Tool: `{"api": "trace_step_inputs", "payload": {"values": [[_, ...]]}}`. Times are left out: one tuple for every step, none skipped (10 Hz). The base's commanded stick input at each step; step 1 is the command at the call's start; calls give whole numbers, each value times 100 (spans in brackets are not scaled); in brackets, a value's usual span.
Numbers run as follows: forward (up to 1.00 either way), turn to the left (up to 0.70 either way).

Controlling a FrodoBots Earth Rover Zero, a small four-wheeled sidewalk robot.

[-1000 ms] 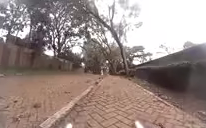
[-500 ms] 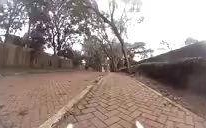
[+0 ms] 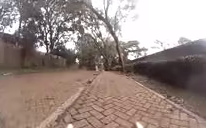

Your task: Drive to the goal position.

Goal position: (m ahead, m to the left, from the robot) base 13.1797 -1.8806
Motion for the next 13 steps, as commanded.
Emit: {"api": "trace_step_inputs", "payload": {"values": [[70, -14], [70, 3], [70, 0], [70, 0], [70, 0], [70, 0], [70, 0], [70, 0], [70, 1], [70, 7], [70, 12], [70, 7], [70, 3]]}}
